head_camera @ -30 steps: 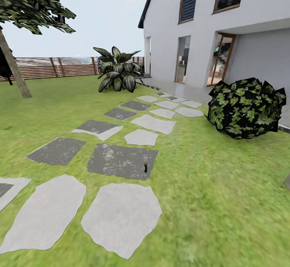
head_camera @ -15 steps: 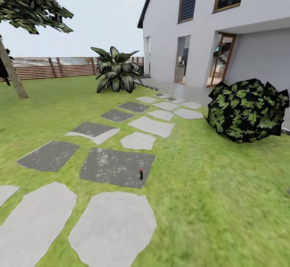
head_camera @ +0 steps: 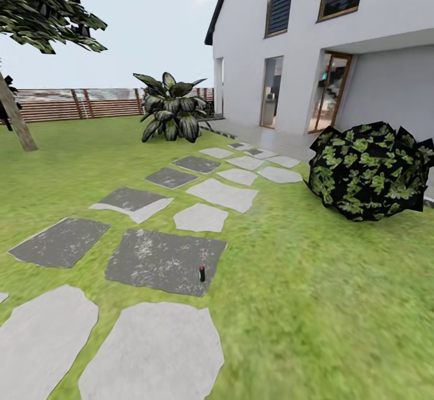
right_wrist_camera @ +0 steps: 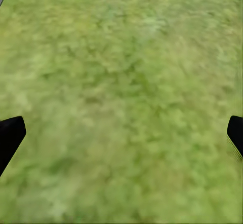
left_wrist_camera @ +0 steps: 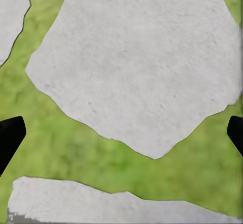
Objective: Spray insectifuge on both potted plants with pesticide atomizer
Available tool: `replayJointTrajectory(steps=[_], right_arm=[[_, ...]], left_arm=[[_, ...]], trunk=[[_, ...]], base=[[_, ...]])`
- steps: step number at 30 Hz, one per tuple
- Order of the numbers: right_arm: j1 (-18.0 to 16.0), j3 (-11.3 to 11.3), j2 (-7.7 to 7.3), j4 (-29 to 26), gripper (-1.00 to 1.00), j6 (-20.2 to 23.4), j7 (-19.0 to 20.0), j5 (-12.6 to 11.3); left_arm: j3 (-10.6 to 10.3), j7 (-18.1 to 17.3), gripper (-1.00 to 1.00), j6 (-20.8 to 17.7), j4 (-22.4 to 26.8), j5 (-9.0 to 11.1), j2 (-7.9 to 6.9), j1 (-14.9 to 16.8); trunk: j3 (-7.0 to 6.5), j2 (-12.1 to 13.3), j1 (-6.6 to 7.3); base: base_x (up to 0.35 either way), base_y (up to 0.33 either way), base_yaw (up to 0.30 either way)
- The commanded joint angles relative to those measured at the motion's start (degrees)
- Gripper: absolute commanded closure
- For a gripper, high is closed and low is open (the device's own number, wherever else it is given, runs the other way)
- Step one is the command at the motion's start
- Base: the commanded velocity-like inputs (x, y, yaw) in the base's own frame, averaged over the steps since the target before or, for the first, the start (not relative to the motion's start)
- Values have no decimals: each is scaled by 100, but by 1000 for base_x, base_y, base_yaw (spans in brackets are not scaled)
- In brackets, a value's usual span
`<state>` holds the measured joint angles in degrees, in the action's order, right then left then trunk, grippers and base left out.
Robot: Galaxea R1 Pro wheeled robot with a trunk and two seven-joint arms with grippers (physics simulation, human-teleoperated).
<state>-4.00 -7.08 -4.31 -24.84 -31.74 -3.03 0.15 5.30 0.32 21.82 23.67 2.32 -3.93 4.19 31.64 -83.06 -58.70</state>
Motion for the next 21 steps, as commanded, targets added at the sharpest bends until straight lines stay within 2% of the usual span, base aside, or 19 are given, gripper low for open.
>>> replayJointTrajectory(steps=[1,21], right_arm=[[-4,3,0,5,-100,-16,-13,3],[-4,1,0,5,-100,-16,-13,3]], left_arm=[[-3,3,-100,17,-3,23,-1,3],[-3,3,-100,18,-3,23,-1,3]], trunk=[[5,-2,-3],[5,-2,-3]], base=[[285,-195,0],[284,-196,0]])
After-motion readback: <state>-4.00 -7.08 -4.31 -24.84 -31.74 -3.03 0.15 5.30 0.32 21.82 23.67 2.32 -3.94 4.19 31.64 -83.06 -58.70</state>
